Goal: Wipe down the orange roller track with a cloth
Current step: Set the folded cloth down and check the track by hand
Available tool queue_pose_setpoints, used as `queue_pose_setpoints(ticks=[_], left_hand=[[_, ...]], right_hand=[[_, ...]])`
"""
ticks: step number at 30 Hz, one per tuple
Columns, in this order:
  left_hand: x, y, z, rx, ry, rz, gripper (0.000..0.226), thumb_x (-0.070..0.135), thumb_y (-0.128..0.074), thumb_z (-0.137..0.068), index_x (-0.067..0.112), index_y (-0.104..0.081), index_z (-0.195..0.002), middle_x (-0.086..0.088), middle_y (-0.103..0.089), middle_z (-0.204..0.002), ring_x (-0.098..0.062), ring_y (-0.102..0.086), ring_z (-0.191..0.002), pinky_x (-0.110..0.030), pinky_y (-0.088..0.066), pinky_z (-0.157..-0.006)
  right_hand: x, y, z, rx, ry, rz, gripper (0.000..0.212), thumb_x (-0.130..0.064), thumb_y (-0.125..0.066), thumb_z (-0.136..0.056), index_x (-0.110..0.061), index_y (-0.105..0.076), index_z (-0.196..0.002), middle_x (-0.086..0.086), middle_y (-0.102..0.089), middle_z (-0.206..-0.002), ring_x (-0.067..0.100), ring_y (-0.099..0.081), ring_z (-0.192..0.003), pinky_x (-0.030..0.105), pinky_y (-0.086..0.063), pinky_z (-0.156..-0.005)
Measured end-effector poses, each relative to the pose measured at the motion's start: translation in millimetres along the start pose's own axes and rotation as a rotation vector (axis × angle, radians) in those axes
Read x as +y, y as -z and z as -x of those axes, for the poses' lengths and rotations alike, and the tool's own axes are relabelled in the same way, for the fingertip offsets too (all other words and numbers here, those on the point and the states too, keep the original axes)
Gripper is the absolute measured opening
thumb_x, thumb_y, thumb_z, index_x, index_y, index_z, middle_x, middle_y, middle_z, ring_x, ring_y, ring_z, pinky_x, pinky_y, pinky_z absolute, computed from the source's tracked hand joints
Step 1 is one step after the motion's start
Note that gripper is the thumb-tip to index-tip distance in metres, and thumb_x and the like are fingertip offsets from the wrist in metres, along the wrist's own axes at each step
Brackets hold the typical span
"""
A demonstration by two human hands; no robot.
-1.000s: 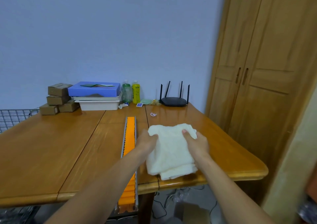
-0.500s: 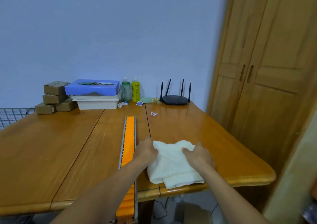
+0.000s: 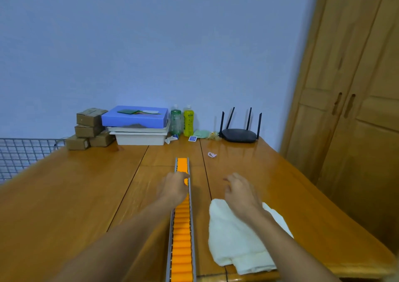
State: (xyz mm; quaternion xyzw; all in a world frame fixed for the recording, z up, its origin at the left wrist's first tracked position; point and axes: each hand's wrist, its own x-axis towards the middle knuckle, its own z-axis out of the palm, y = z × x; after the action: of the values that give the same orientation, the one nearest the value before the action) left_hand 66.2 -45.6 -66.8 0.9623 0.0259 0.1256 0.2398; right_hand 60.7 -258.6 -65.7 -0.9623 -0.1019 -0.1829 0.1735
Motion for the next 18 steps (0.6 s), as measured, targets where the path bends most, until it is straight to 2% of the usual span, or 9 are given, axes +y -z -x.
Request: queue_pose_setpoints(ticks=[2,6,10,13,16,18], left_hand=[[-11,4,-15,-0.027,-0.009,-0.059,0.056,-0.005,-0.051,-0.097,0.021,-0.055,-0.147,-0.009,-0.063,-0.14,-0.027,-0.065,-0.117,-0.039,-0.062,-0.085],[-30,4,-49,-0.05,-0.049,-0.139,0.061,-0.004,-0.056,-0.097,0.02,-0.047,-0.153,-0.006,-0.053,-0.152,-0.026,-0.051,-0.138,-0.035,-0.053,-0.102],[-45,-3,-86,-0.082,-0.058,-0.207,0.06,-0.001,-0.056,-0.099,0.019,-0.043,-0.154,-0.005,-0.054,-0.151,-0.024,-0.052,-0.136,-0.033,-0.05,-0.104],[-57,-11,-117,-0.116,-0.104,-0.326,0.061,0.003,-0.056,-0.097,0.024,-0.041,-0.152,-0.003,-0.057,-0.148,-0.025,-0.058,-0.127,-0.039,-0.056,-0.096],[-61,-14,-143,-0.165,-0.146,-0.436,0.072,0.004,-0.057,-0.097,0.025,-0.03,-0.16,0.005,-0.033,-0.165,-0.023,-0.048,-0.141,-0.036,-0.053,-0.102],[-63,-17,-158,-0.184,-0.181,-0.485,0.071,0.007,-0.055,-0.099,0.026,-0.027,-0.161,0.006,-0.027,-0.168,-0.022,-0.045,-0.143,-0.035,-0.05,-0.103]], right_hand=[[-11,-12,-17,-0.06,0.064,-0.056,0.04,-0.014,-0.048,-0.099,-0.024,-0.057,-0.136,-0.006,-0.058,-0.128,0.018,-0.059,-0.107,0.031,-0.053,-0.085],[-23,-37,-56,-0.139,0.1,-0.087,0.044,-0.013,-0.05,-0.1,-0.025,-0.054,-0.142,-0.007,-0.056,-0.13,0.017,-0.059,-0.104,0.033,-0.055,-0.083],[-26,-64,-97,-0.242,0.134,-0.095,0.048,-0.011,-0.052,-0.096,-0.027,-0.052,-0.142,-0.008,-0.052,-0.13,0.018,-0.059,-0.103,0.035,-0.056,-0.082],[-27,-80,-125,-0.29,0.17,-0.053,0.05,-0.01,-0.05,-0.094,-0.024,-0.052,-0.142,-0.003,-0.052,-0.13,0.024,-0.057,-0.11,0.037,-0.052,-0.08],[-23,-97,-147,-0.319,0.151,-0.036,0.044,-0.014,-0.051,-0.094,-0.021,-0.055,-0.137,-0.001,-0.054,-0.131,0.025,-0.057,-0.11,0.043,-0.054,-0.084],[-18,-105,-155,-0.33,0.135,-0.039,0.045,-0.013,-0.05,-0.093,-0.022,-0.055,-0.137,-0.001,-0.054,-0.131,0.025,-0.058,-0.11,0.044,-0.055,-0.084]])
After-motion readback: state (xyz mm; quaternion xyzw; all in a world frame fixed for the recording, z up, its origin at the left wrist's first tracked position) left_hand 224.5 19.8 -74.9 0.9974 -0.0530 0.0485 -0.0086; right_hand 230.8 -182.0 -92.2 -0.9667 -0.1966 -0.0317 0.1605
